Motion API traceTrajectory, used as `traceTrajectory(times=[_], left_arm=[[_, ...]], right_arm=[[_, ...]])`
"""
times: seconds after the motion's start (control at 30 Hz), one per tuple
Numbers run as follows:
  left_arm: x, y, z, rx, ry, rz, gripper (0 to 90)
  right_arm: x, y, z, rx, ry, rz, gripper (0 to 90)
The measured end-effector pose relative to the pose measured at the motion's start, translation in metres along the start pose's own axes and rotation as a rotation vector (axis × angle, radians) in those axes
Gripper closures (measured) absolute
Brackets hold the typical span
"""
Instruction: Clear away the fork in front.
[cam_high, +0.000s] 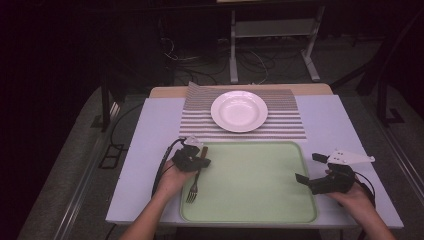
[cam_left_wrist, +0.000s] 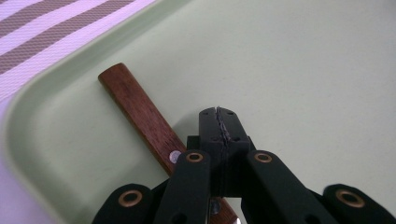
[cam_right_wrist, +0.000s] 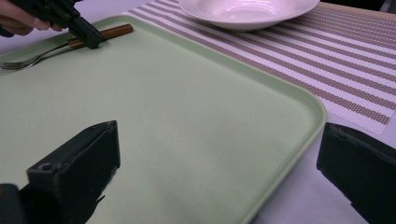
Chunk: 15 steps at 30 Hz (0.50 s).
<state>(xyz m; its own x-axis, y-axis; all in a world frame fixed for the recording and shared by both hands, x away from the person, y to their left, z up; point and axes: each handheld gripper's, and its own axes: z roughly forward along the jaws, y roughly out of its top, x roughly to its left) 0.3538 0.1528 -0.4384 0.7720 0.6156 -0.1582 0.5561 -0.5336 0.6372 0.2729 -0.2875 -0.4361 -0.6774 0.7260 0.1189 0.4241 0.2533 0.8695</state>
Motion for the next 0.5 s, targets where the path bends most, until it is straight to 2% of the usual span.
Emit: traceTrajectory(times=[0.1, 0.5], left_arm=[[0.006, -0.002, -0.003, -0.003, 0.012, -0.02, 89.7], [0.018, -0.009, -0.011, -0.015, 0.041, -0.047, 89.5]], right_arm=[[0.0, 0.0, 0.0, -0.001, 0.0, -0.001, 0.0], [0.0, 0.0, 0.0, 0.001, 0.001, -0.002, 0.0]])
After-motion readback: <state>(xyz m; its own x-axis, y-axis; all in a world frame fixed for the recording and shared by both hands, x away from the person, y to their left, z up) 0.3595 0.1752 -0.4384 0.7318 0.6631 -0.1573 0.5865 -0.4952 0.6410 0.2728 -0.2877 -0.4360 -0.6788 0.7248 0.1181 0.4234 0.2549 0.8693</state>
